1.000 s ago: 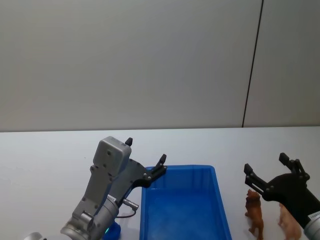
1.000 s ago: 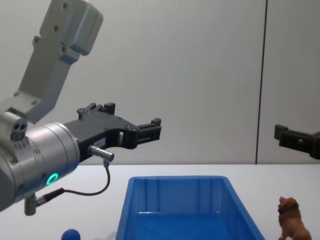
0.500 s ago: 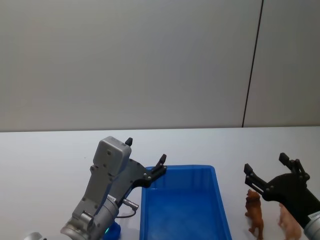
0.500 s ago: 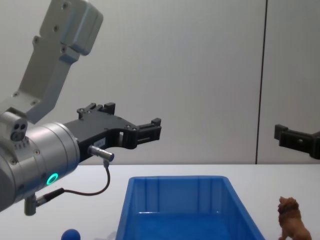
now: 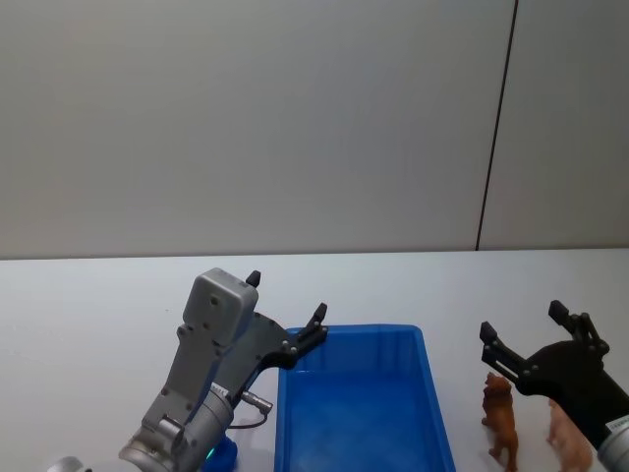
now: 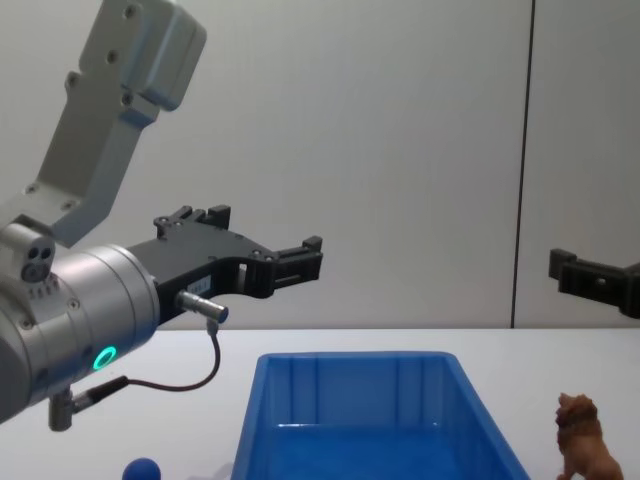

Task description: Pick up the two dolls from the table and place them into the box.

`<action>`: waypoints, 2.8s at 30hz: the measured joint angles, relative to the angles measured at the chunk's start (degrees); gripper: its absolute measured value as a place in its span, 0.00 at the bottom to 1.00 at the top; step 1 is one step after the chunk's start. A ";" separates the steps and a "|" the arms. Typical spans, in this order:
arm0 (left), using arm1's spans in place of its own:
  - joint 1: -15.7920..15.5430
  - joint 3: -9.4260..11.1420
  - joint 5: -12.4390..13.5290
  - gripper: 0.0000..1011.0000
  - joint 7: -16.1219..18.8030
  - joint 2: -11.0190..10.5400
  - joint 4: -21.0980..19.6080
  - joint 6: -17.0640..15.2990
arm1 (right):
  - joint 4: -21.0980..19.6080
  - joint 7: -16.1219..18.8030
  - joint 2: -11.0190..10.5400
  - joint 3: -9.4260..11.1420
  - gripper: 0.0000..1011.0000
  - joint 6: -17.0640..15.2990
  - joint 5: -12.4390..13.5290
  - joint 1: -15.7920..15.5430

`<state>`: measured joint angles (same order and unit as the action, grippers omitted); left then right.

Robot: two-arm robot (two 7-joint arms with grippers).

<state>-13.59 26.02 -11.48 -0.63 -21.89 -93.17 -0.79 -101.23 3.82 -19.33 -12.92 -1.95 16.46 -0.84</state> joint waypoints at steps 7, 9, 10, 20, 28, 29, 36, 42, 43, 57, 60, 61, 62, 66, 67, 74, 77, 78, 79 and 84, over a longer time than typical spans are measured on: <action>0.00 0.00 0.00 0.99 0.00 0.00 0.00 0.00 | -0.30 -0.50 -0.15 0.23 0.99 -0.71 0.14 -0.23; 0.00 0.00 0.00 0.99 0.00 0.00 0.00 0.00 | -0.57 -0.89 -0.23 0.34 0.99 -1.31 0.27 -0.41; 0.00 0.00 0.00 0.99 0.00 0.00 0.00 0.00 | -0.84 -1.19 -0.30 0.41 0.99 -1.77 0.38 -0.60; 0.00 0.00 0.00 0.99 0.00 0.00 0.00 0.00 | -2.96 -4.17 -0.86 0.93 0.99 -5.58 1.11 -2.38; 0.00 0.00 0.00 0.99 0.00 0.00 0.00 0.00 | -4.66 -7.27 -1.47 1.43 0.99 -8.54 1.59 -4.45; 0.00 0.00 0.00 0.99 0.00 0.00 0.00 0.00 | -4.84 -7.60 -1.56 1.50 0.99 -8.80 1.64 -4.74; 0.00 0.00 0.00 0.99 0.00 0.00 0.00 0.00 | -5.58 -10.07 -1.97 2.00 0.99 -10.70 2.12 -6.60; 0.00 0.00 0.00 0.99 0.00 0.00 0.00 0.00 | -5.63 -11.70 -2.12 2.38 0.99 -11.80 2.48 -7.90; 0.00 0.00 0.00 0.99 0.00 0.00 0.00 0.00 | -5.59 -11.83 -2.12 2.42 0.99 -11.87 2.53 -8.06; 0.00 0.00 0.00 0.99 0.00 0.00 0.00 0.00 | -2.54 -12.69 -1.61 2.92 0.99 -12.40 2.94 -9.02; 0.00 0.00 0.00 0.99 0.00 0.00 0.00 0.00 | -1.53 -12.47 -1.34 2.94 0.99 -12.30 2.93 -8.88; 0.00 0.00 0.00 0.99 0.00 0.00 0.00 0.00 | -0.98 -12.26 -1.19 2.95 0.99 -12.21 2.90 -8.77; 0.00 0.00 0.00 0.99 0.00 0.00 0.00 0.00 | -0.67 -12.17 -1.10 2.94 0.99 -12.17 2.89 -8.70; 0.00 0.00 0.00 0.99 0.00 0.00 0.00 0.00 | 0.66 -11.59 -0.69 2.88 0.99 -11.94 2.68 -8.30; 0.00 0.00 0.00 0.99 0.00 0.00 0.00 0.00 | 1.28 -11.31 -0.49 2.83 0.99 -11.86 2.60 -8.10; 0.00 0.00 0.00 0.99 0.00 0.00 0.00 0.00 | 3.41 -10.17 0.21 2.62 0.86 -11.70 2.22 -7.39; 0.00 0.00 0.00 0.99 0.00 0.00 0.00 0.00 | 4.25 -9.72 0.50 2.57 0.77 -11.69 2.07 -7.08; 0.00 0.00 0.00 0.99 0.00 0.00 0.00 0.00 | 4.42 -9.64 0.57 2.56 0.75 -11.69 2.02 -7.01; 0.00 0.00 0.00 0.99 0.00 0.00 0.00 0.00 | 4.57 -9.58 0.63 2.55 0.73 -11.69 1.98 -6.94; 0.00 0.00 0.00 0.99 0.00 0.00 0.00 0.00 | 5.50 -9.14 1.02 2.49 0.56 -11.70 1.72 -6.55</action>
<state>-13.59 26.02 -11.48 -0.62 -21.90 -93.17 -0.79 -95.72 -5.32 -18.32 -10.43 -13.65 18.18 -7.38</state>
